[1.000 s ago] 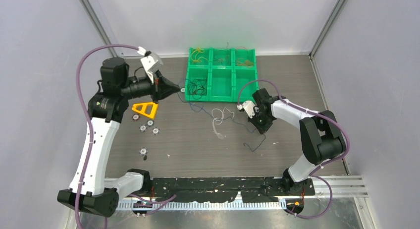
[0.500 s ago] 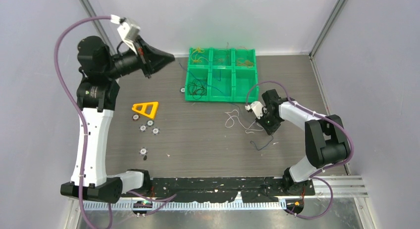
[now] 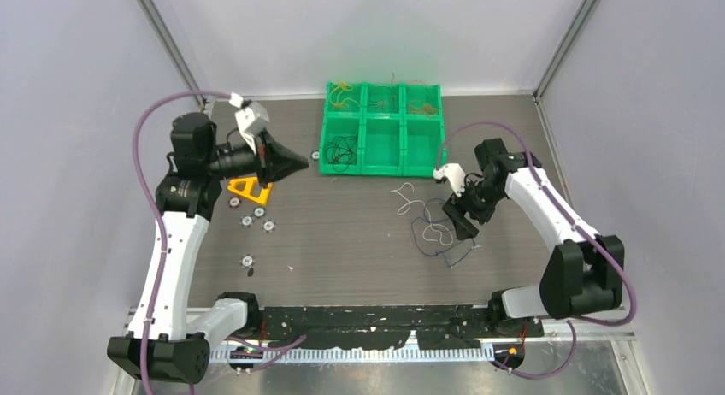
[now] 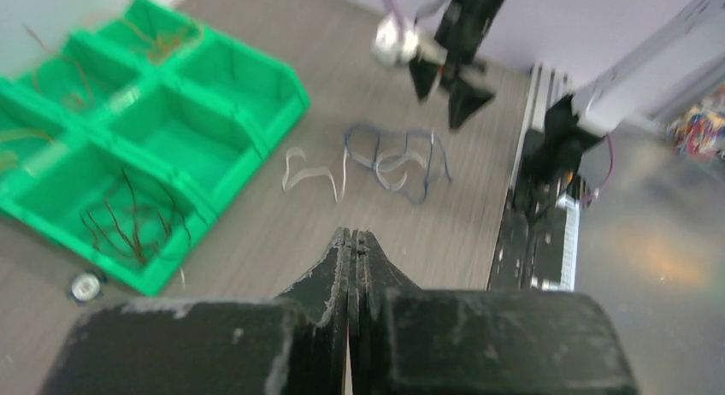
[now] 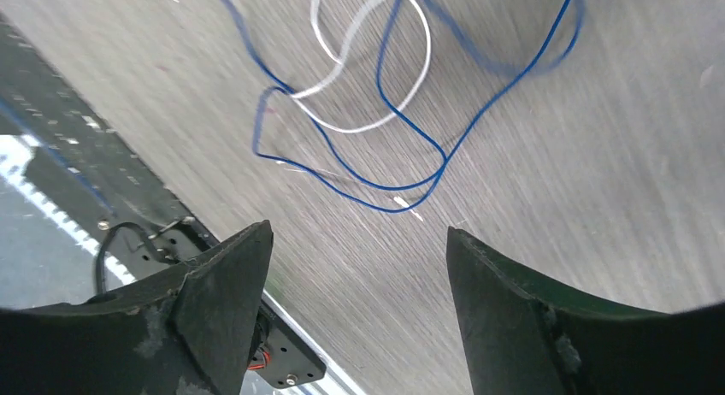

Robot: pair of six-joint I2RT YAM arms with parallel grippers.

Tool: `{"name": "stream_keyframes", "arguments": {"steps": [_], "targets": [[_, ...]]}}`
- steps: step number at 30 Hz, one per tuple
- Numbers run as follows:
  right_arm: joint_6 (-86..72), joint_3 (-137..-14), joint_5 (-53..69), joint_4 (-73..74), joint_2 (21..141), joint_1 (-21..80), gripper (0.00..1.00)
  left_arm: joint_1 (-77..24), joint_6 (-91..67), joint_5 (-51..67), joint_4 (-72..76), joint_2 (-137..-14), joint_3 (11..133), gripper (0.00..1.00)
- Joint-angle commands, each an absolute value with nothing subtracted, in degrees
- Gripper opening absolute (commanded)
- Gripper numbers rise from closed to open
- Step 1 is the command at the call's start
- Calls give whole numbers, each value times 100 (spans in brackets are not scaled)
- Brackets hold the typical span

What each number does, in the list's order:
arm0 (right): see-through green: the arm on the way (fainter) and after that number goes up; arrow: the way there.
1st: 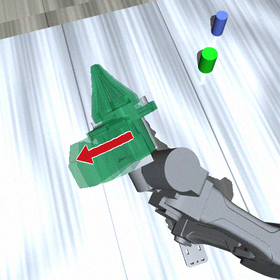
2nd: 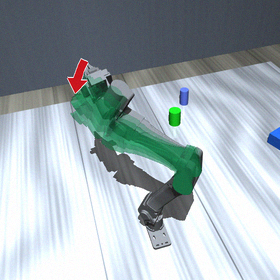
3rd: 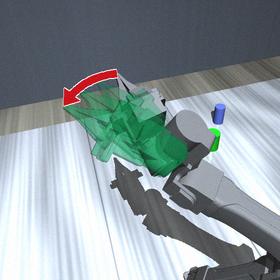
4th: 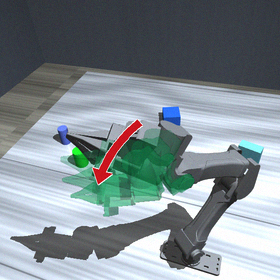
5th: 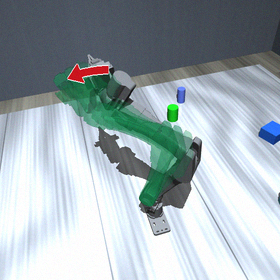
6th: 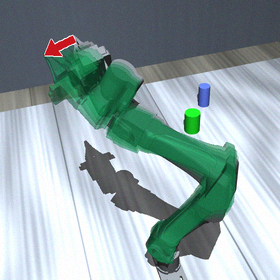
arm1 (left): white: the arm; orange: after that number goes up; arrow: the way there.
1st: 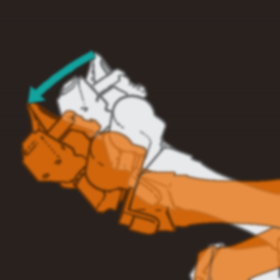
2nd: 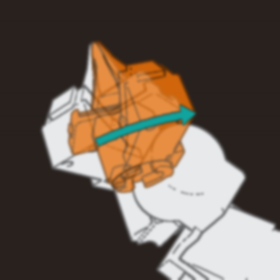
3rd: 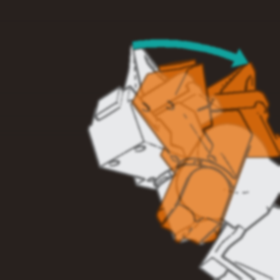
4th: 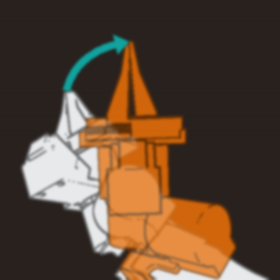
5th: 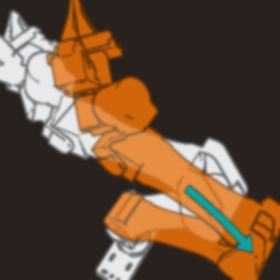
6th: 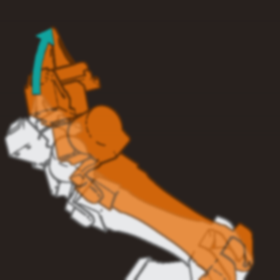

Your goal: Untangle the cables

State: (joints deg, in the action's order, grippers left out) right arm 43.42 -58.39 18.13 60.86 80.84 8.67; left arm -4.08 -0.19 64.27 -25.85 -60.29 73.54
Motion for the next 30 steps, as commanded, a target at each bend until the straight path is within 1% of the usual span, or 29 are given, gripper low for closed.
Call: {"name": "stream_keyframes", "arguments": {"steps": [1, 2, 4, 5, 7, 10, 11, 13, 18, 20, 21, 22, 23, 24, 25, 26, 28, 30], "targets": [[4775, -6698, 2987, 7223, 7671, 869, 82, -474, 1805, 6290, -3915, -5643, 6753, 5], [4624, -6777, 3159, 7127, 7672, 879, 86, -487, 1782, 6176, -3846, -5577, 6617, 16], [3937, -6917, 3123, 6470, 7760, 996, 89, -532, 1657, 5961, -3693, -5525, 6447, 38], [3507, -6968, 3042, 5911, 7822, 1070, 89, -548, 1573, 5886, -3615, -5516, 6398, 47], [3120, -7065, 2682, 5232, 8095, 1393, 89, -555, 1344, 5753, -3432, -5505, 6349, 58], [3138, -7428, 2097, 4735, 8736, 1969, 89, -554, 1214, 5562, -3426, -5515, 6432, 69], [3208, -7497, 2033, 4688, 9007, 2052, 90, -556, 1213, 5512, -3473, -5521, 6466, 72], [3374, -7688, 1818, 4620, 9406, 2333, 90, -556, 1188, 5422, -3547, -5517, 6530, 74], [3837, -7877, 1606, 4473, 10192, 2728, 90, -555, 1131, 5275, -3613, -5475, 6636, 77], [3918, -7992, 1546, 4403, 10452, 2857, 82, -560, 1085, 5224, -3597, -5483, 6660, 77], [3937, -8074, 1536, 4452, 10604, 2907, 70, -555, 1048, 5188, -3591, -5496, 6671, 77], [3975, -8270, 1554, 4607, 10650, 2921, 60, -556, 1038, 5173, -3611, -5506, 6690, 77], [3982, -8371, 1632, 4716, 10669, 2932, 36, -558, 1045, 5161, -3627, -5508, 6705, 78], [3984, -8597, 1682, 4965, 10621, 2934, 26, -554, 1046, 5122, -3621, -5508, 6717, 78], [3965, -8724, 1844, 5093, 10451, 2935, 11, -556, 1046, 5078, -3609, -5506, 6707, 79], [3903, -8981, 1968, 5360, 10310, 2931, 7, -557, 1039, 5015, -3560, -5503, 6680, 80], [3780, -9439, 2614, 5658, 9771, 2903, 6, -557, 984, 4877, -3377, -5487, 6601, 85], [3590, -9812, 2918, 5693, 8938, 2864, 5, -554, 835, 4741, -3079, -5480, 6501, 88]]}}
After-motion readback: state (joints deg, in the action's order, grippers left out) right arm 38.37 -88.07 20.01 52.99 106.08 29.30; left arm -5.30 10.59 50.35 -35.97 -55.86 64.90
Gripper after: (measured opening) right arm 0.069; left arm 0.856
